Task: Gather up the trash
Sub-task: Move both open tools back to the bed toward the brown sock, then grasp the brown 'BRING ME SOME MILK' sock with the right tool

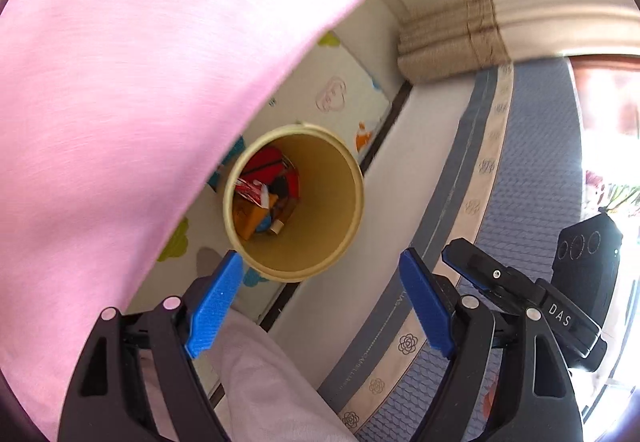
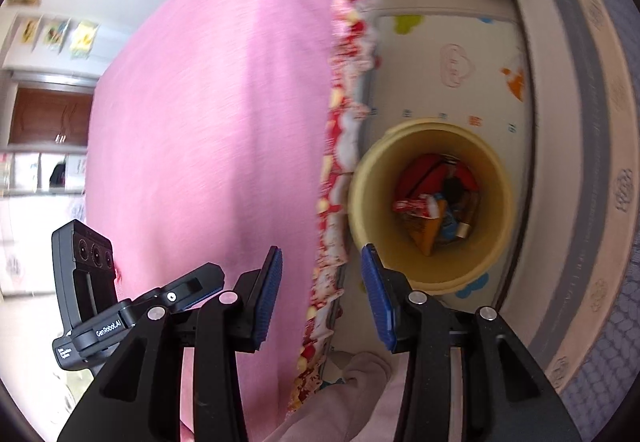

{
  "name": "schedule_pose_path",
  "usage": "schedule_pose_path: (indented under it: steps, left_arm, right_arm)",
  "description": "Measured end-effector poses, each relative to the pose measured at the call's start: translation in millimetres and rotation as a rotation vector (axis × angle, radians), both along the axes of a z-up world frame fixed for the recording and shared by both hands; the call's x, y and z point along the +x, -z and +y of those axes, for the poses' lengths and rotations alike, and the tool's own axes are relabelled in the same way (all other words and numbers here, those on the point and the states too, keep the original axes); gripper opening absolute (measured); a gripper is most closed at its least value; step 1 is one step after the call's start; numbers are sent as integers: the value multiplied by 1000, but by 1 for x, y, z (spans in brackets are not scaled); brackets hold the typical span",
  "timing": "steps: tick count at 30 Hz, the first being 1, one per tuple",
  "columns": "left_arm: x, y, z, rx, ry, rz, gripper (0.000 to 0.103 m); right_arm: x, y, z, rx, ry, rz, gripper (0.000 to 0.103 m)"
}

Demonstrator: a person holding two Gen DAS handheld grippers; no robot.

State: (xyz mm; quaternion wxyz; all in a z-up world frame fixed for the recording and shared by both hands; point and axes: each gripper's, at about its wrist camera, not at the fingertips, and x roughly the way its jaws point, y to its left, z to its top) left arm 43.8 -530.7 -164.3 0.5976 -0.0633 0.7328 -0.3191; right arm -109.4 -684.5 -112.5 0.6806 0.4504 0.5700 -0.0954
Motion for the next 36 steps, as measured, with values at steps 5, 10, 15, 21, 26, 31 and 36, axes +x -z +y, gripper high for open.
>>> schedule_pose_path:
  steps: [5, 10, 15, 21, 26, 31, 36]
  left_arm:
    - [5, -21, 89, -1, -123, -23, 80]
    - [5, -37, 202, 8, -289, -43, 80]
    - [2, -41, 317, 46, -465, -47, 81]
    - [-12, -41, 427, 80, -626, -50, 84]
    - [-21, -36, 481, 84, -731, -49, 86]
    - [-26, -25, 507, 54, -828, -14, 86]
    - [-21, -13, 519, 44, -904, 8, 86]
  right_arm:
    - [41, -20, 76, 11, -140, -44, 42]
    - [74, -32, 170, 33, -288, -72, 42]
    - [97, -33, 259, 64, -404, -80, 42]
    - [119, -26, 359, 95, -515, -77, 42]
    - [138, -17, 411, 95, -620, -47, 42]
    - [155, -12, 441, 36, -750, -37, 47]
    - [175, 8, 468, -27, -907, -25, 49]
